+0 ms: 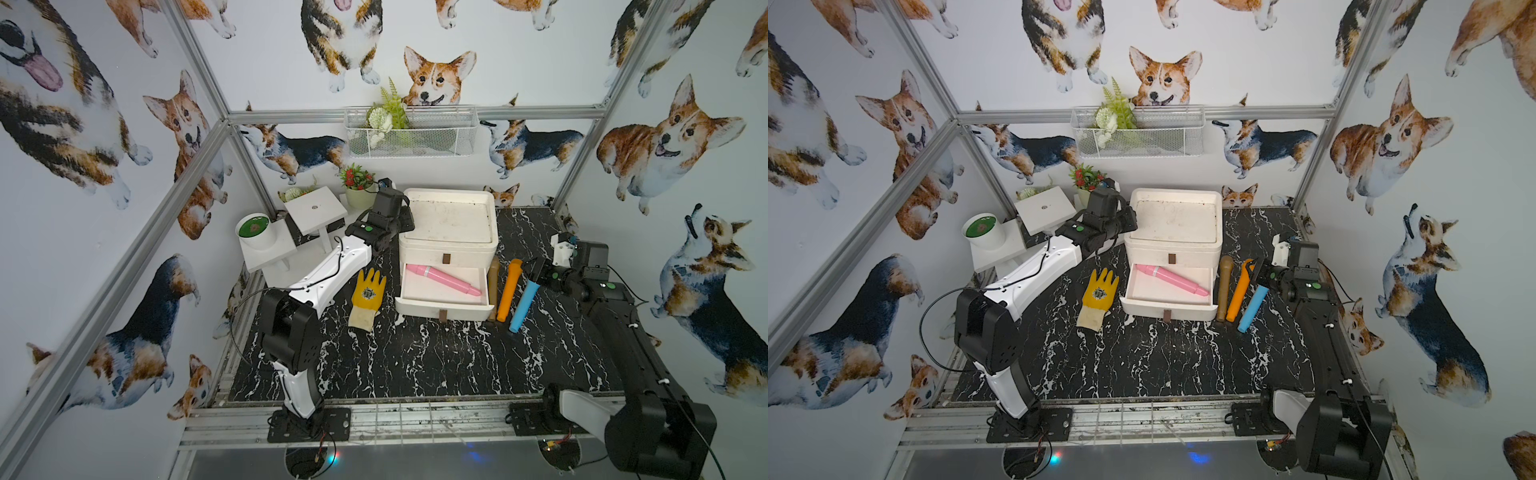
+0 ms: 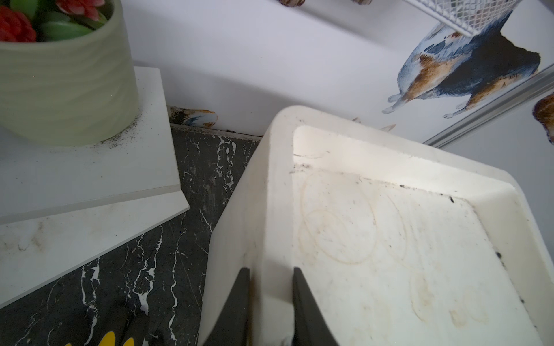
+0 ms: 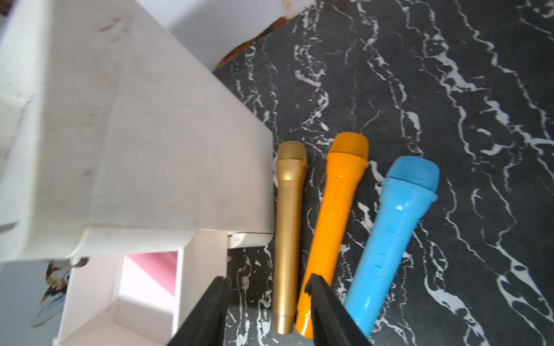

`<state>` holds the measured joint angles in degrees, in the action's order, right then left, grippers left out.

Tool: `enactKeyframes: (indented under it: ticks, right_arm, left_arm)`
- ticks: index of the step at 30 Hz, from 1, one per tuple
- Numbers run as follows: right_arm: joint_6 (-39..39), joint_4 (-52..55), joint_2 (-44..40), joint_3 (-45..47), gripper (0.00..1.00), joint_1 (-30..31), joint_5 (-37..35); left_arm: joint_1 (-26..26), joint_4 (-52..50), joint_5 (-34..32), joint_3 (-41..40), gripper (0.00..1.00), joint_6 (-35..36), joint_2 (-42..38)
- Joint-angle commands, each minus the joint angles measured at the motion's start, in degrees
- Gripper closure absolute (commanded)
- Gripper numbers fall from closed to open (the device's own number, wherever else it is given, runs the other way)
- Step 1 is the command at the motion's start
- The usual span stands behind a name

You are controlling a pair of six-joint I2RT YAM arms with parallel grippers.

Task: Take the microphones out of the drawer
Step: Pick up the microphone from the drawer.

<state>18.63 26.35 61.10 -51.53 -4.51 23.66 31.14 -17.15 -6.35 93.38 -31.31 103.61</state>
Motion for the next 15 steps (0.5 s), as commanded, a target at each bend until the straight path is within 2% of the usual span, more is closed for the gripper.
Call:
enactKeyframes:
  ticks: [1,7,15]
  right_arm:
    - [-1.5,-0.28,-5.11,0.84,0.51,3.29,2.85]
    - [-1.5,1.26,-11.3,1.1,0.52,9.52,4.33]
    - [-7.35,6.58,-9.18,-1.74,0.52,22.91,-1.37]
  left_arm:
    - [0.07,-16.69,4.48,-1.39,0.94,-5.18,1.02]
    - [0.06,-16.69,4.62,-1.45,0.95,-5.3,1.07]
    - [0.05,-16.88,4.97,-1.9,0.95,-5.62,0.89]
